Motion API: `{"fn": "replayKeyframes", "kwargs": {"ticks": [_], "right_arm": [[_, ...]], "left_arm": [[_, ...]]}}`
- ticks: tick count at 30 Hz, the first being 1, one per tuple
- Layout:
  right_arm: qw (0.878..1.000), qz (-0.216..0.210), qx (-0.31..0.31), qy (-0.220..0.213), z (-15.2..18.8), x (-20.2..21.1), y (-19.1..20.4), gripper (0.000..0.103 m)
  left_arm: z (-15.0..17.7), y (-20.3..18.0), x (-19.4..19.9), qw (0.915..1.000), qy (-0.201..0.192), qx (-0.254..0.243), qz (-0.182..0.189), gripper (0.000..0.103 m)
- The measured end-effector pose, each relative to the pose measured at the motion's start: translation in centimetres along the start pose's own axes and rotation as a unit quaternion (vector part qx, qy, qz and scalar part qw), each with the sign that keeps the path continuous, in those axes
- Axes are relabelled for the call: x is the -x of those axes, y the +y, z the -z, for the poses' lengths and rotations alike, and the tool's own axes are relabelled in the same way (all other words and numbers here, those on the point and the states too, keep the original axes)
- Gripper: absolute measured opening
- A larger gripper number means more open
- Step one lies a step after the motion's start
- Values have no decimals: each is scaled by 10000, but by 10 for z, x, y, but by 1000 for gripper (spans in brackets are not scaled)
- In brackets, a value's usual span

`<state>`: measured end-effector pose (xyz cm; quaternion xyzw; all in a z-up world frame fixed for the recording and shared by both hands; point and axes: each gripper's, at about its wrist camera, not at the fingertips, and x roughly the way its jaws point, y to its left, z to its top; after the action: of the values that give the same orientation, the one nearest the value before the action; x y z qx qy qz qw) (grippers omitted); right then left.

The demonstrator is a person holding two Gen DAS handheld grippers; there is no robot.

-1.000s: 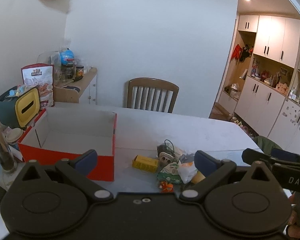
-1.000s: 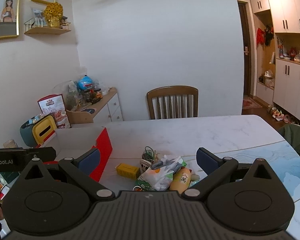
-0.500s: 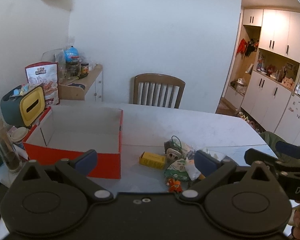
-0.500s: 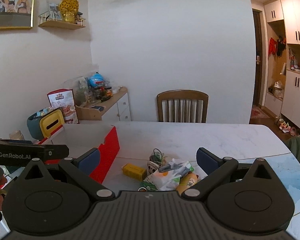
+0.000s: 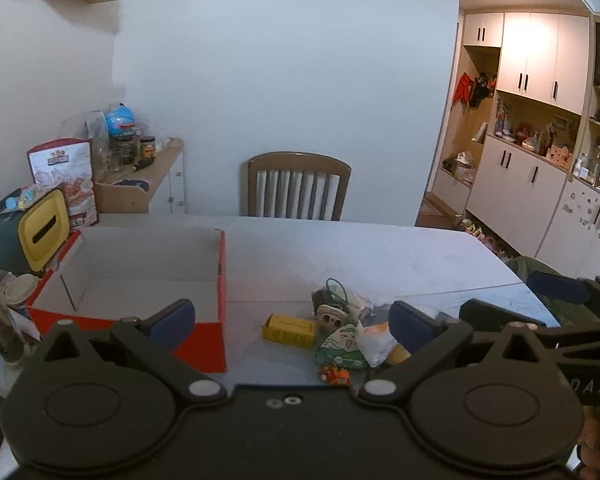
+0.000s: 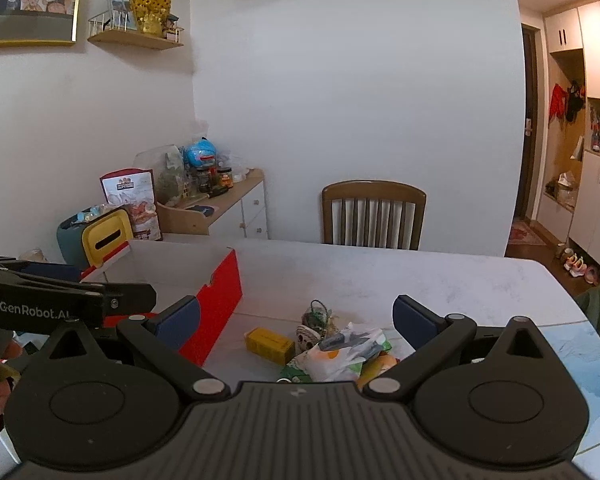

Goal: Organize objects
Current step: 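Move both tools toward the pile of items on the table, then grasp the clear plastic bag with the right tool while the left grasps the white printed bag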

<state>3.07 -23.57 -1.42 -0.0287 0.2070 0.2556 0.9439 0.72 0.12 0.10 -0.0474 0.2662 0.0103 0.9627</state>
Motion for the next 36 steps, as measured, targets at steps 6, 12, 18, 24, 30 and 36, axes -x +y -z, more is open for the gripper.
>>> {"fn": "replayKeyframes", "kwargs": {"ticks": [6,12,18,24,30,36], "right_arm": [[10000,-15,74,58,1,-8,-9,103],[9995,180,113,218,10,-22,-31,102],[9971,439,2,617,30,-47,-59,102],[9922,538,-210,1109,57,-74,-86,99],[9866,622,-142,1500,79,-103,-100,93],[9821,558,-224,1787,93,-129,-115,92]], "left_arm": [[-4,-2,-17,9997,109,-93,197,103],[-1,-8,-47,9981,465,-233,328,103],[5,-16,-78,9957,708,-395,450,103],[13,-27,-107,9944,794,-461,519,102],[18,-46,-137,9919,869,-640,675,102],[27,-66,-167,9865,979,-968,886,102]]}}
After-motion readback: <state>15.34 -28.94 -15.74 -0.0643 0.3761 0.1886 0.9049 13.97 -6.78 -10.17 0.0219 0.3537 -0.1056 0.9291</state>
